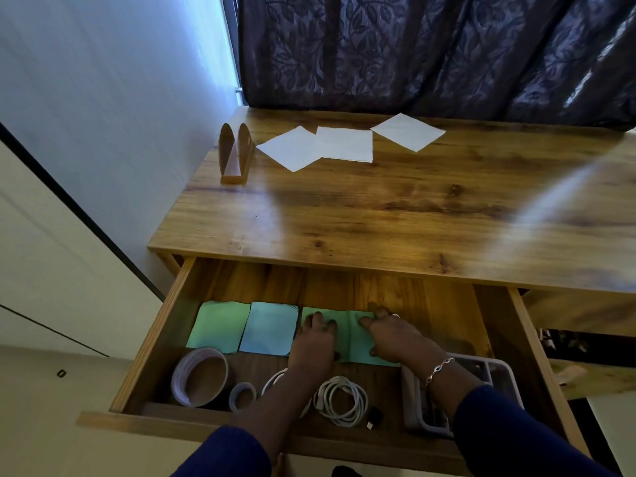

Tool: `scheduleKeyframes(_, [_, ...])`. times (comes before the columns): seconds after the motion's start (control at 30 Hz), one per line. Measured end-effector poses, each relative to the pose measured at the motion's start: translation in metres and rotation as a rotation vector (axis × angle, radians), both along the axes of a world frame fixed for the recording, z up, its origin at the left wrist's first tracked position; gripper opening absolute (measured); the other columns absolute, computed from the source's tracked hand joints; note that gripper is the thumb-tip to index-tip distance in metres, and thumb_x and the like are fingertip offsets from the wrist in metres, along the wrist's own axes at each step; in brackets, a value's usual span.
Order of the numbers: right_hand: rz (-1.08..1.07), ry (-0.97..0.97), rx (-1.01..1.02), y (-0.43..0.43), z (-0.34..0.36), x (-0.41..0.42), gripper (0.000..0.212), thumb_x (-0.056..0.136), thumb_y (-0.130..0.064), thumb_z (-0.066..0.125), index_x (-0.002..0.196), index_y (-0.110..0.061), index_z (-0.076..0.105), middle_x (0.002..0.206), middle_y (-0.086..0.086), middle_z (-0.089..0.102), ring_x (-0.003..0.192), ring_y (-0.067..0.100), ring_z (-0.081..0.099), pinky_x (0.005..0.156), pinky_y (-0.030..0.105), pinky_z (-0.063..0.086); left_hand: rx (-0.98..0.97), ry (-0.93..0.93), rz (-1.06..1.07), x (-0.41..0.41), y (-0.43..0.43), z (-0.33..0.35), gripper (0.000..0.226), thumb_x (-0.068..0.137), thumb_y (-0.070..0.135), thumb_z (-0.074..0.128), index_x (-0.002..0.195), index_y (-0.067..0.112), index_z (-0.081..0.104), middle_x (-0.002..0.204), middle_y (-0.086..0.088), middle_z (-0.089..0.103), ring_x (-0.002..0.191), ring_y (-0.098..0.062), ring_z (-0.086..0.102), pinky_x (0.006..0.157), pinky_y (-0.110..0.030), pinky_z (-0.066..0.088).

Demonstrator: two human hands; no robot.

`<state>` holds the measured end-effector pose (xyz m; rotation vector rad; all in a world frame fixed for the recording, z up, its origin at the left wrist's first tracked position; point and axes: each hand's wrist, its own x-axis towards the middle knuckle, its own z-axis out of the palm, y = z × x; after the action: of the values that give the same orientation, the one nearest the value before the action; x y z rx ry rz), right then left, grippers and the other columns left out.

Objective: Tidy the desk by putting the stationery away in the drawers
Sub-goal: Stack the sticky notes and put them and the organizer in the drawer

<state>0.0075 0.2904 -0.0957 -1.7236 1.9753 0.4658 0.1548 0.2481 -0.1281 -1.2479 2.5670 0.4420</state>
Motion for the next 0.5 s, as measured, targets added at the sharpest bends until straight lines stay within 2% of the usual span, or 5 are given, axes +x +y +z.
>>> scheduleKeyframes(0.13, [-0.054, -0.040, -0.141, 0.006, 0.005, -0.005, 0.051, 0.092, -0.014, 0.050, 0.140, -0.017, 0.032, 0.138, 0.013, 0.037, 0.123, 0.031, 0.043, 0.097, 0.039, 0.043, -0.083, 0.068, 0.005, 0.007, 0.000, 0.005, 0.057, 0.092, 0.030, 0.053, 0.142, 0.017, 0.029, 0.147, -0.011, 0.024, 0.133, -0.030, 0.030, 0.106, -0.038, 0.033])
scheduleKeyframes(0.23, [-0.033, -0.019, -0.182, 0.013, 0.007, -0.009, 0.049, 0.092, -0.009, 0.046, 0.139, -0.018, 0.034, 0.137, 0.009, 0.039, 0.123, 0.029, 0.044, 0.095, 0.038, 0.045, -0.102, 0.036, -0.083, 0.012, 0.000, 0.004, 0.055, 0.094, 0.026, 0.048, 0.145, 0.020, 0.026, 0.153, -0.010, 0.018, 0.140, -0.029, 0.017, 0.113, -0.039, 0.022])
scheduleKeyframes(0.37, [0.173, 0.011, -0.075, 0.018, 0.004, -0.008, 0.046, 0.095, -0.015, 0.043, 0.140, -0.021, 0.036, 0.143, 0.005, 0.038, 0.127, 0.027, 0.042, 0.098, 0.039, 0.043, -0.042, -0.062, -0.176, 0.013, 0.000, -0.002, 0.052, 0.097, 0.024, 0.041, 0.146, 0.024, 0.024, 0.157, -0.009, 0.009, 0.144, -0.029, 0.006, 0.117, -0.045, 0.007])
scheduleKeyframes(0.5, [0.235, 0.018, 0.017, 0.020, -0.003, -0.015, 0.035, 0.097, -0.025, 0.041, 0.130, -0.016, 0.048, 0.136, 0.006, 0.048, 0.119, 0.025, 0.049, 0.095, 0.041, 0.045, -0.031, -0.088, -0.175, 0.017, -0.001, -0.002, 0.052, 0.097, 0.024, 0.039, 0.147, 0.025, 0.022, 0.157, -0.009, 0.011, 0.144, -0.029, 0.011, 0.117, -0.046, 0.010])
